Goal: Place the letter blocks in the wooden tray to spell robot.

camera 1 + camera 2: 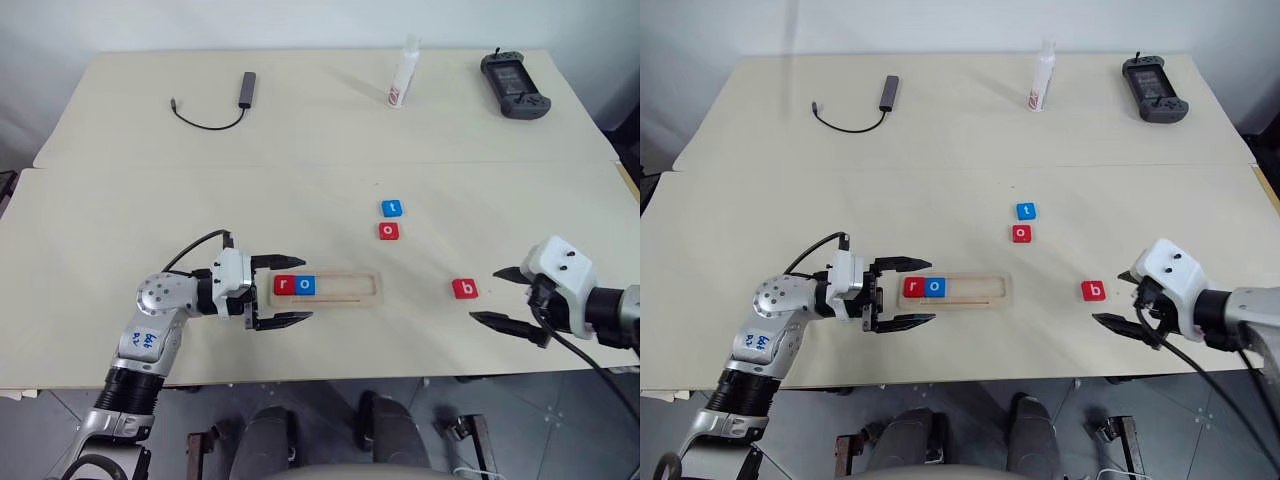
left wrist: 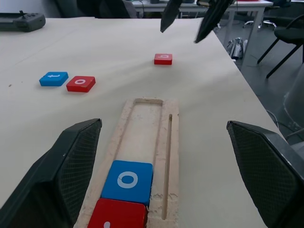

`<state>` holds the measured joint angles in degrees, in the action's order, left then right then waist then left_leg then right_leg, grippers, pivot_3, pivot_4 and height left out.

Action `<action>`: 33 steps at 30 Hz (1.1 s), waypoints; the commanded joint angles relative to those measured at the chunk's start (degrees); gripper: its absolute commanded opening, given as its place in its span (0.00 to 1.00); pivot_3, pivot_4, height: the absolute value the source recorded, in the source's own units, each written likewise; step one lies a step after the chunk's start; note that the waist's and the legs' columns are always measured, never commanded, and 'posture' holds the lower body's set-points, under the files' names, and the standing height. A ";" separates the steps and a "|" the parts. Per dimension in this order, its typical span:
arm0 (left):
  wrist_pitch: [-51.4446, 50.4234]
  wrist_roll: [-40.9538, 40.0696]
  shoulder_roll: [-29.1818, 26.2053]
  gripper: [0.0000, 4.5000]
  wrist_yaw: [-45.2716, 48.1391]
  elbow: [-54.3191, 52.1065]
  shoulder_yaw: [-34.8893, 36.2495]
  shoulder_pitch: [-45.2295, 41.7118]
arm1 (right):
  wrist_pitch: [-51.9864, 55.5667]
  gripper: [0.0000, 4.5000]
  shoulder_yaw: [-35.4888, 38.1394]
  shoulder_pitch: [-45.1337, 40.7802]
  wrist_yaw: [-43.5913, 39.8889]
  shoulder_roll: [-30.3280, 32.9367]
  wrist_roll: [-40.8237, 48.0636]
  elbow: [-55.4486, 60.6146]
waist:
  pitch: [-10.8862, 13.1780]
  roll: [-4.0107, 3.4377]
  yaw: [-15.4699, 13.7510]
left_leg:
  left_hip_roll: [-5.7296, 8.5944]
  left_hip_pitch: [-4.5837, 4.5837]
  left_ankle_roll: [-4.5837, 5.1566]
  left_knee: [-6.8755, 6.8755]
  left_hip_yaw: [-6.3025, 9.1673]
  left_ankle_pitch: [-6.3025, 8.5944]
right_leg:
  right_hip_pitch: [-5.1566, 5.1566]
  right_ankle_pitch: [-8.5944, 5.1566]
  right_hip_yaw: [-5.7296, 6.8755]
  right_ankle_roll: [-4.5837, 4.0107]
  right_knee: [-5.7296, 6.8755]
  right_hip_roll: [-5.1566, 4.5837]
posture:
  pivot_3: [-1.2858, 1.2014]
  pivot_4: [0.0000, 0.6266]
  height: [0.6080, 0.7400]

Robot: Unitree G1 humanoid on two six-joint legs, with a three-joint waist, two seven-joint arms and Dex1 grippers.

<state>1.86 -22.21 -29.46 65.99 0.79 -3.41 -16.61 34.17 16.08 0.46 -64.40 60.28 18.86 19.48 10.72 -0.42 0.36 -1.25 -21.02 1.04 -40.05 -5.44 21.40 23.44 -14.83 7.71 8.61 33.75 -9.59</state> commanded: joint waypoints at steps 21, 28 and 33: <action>-1.82 -0.23 -2.81 1.00 -7.88 -11.82 4.28 7.63 | -30.15 0.32 -20.97 -27.15 -15.03 -3.65 -10.58 -33.86 | -0.01 -0.02 -0.32 | -0.08 -0.06 -0.01 -0.23 0.05 -0.01 | -0.03 0.01 0.09 -0.01 0.07 0.00 | 0.52 0.24 1.00; -1.67 -0.24 -3.22 1.00 -9.24 -13.02 5.08 9.97 | -9.46 0.32 -24.23 -33.18 -14.96 -7.78 -3.69 -15.83 | -0.01 -0.05 -0.20 | -0.17 -0.09 -0.04 -0.22 0.04 0.00 | 0.04 0.01 0.09 -0.03 0.09 0.06 | 0.52 0.24 1.00; -1.09 -0.35 -3.58 1.00 -9.54 -13.43 6.21 13.21 | 6.02 0.32 -30.87 -39.92 -9.78 -15.01 -3.17 -8.89 | -0.02 -0.04 -0.28 | -0.19 -0.10 -0.06 -0.24 0.06 0.01 | 0.05 0.03 0.08 -0.06 0.10 0.06 | 0.52 0.24 1.00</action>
<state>-0.40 -22.23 -32.47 56.36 -10.85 1.58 -4.68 36.01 -13.69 -38.28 -75.58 46.36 14.24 7.56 10.71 -0.47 0.08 -1.45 -21.13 0.98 -40.30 -5.36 21.41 23.49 -14.80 7.80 8.54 33.86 -9.53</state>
